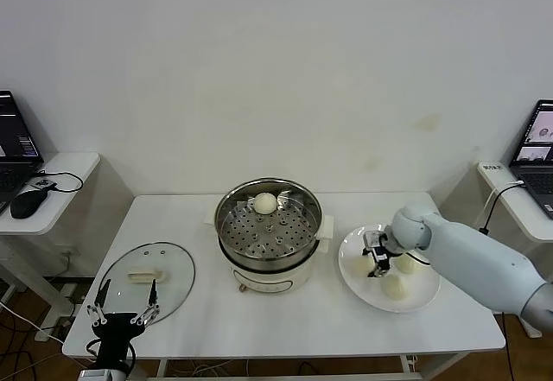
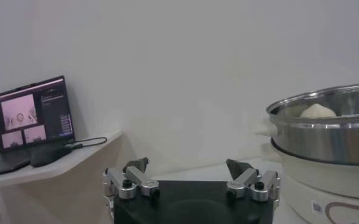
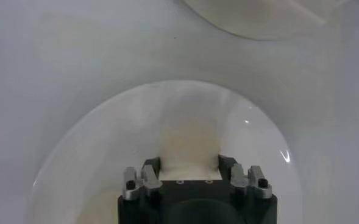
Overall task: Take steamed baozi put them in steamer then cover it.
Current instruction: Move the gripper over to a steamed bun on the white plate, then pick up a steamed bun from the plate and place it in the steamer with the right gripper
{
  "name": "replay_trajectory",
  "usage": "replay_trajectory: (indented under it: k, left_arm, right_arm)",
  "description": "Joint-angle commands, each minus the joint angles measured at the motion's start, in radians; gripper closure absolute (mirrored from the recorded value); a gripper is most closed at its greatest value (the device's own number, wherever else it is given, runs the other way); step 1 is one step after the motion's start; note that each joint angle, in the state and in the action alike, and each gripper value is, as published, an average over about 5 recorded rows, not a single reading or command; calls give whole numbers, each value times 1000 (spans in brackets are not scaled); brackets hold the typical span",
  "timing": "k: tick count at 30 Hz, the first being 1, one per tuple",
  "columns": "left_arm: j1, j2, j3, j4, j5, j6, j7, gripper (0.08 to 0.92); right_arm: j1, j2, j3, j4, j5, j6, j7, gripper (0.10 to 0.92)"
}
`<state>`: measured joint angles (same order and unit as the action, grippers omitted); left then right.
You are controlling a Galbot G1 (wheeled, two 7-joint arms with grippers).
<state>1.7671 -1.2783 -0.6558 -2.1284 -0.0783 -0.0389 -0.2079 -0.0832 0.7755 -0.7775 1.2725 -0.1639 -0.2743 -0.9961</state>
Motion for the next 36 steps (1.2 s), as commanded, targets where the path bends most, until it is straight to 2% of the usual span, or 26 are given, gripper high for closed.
replay_trajectory:
  k: [1, 9, 15, 20, 26, 36]
  left_arm:
    - [0, 3, 0, -5, 0, 0, 0, 177]
    - [-7, 6, 16, -16, 1, 5, 1, 177]
    - [-14, 14, 21, -29, 0, 9, 2, 177]
    - [-22, 19, 19, -31, -4, 12, 2, 177]
    - [-26, 21, 7, -27, -11, 14, 1, 177]
    - [-16, 11, -12, -30, -14, 13, -3, 177]
  right_arm:
    - [77, -61, -26, 57, 44, -5, -22, 447]
    - [345, -199, -119, 211, 234, -44, -50, 440]
    - [627, -179, -290, 277, 378, -94, -32, 432]
    - [777, -41, -387, 275, 507, -158, 6, 426]
    - [767, 166, -402, 202, 631, -237, 73, 423]
    - [590, 503, -390, -22, 624, -307, 135, 423]
